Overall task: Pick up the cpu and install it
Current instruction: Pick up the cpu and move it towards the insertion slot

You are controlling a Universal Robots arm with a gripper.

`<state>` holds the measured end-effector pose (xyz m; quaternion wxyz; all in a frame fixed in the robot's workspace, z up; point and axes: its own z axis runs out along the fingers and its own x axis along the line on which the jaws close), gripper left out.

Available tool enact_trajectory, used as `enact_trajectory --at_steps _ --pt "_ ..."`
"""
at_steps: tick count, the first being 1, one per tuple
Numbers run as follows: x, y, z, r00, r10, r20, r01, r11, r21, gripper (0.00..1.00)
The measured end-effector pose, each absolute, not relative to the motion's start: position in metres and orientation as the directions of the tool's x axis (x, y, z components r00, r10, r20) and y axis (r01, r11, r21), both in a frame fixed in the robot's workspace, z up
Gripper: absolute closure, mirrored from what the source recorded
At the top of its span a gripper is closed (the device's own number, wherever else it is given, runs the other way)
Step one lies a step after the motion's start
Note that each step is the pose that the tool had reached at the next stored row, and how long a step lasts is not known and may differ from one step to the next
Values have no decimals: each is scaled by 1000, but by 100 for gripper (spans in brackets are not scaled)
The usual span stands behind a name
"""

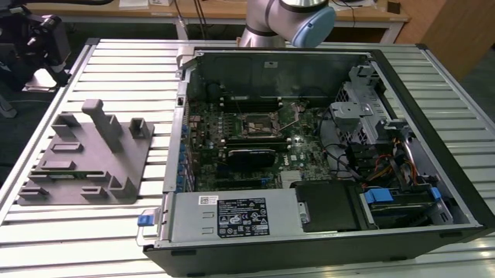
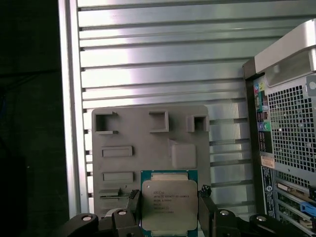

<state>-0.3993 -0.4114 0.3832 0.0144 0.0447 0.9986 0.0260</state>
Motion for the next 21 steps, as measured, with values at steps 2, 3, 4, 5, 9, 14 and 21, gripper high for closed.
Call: enact_trajectory --at_steps 2,3,4,5,9,14,21 --pt "-396 -411 383 -996 90 -27 89 995 53 46" --pt "-395 -411 383 -996 90 -27 89 995 53 46" --pt "-394 -411 383 -996 90 -27 89 995 53 46" --pt "-392 -411 383 -996 90 -27 89 995 53 46" --pt "-386 -411 383 -996 90 -27 89 995 53 46" --pt "-377 -411 383 -996 90 -27 88 995 53 46" --pt "-365 -411 383 -996 90 -27 89 995 53 46"
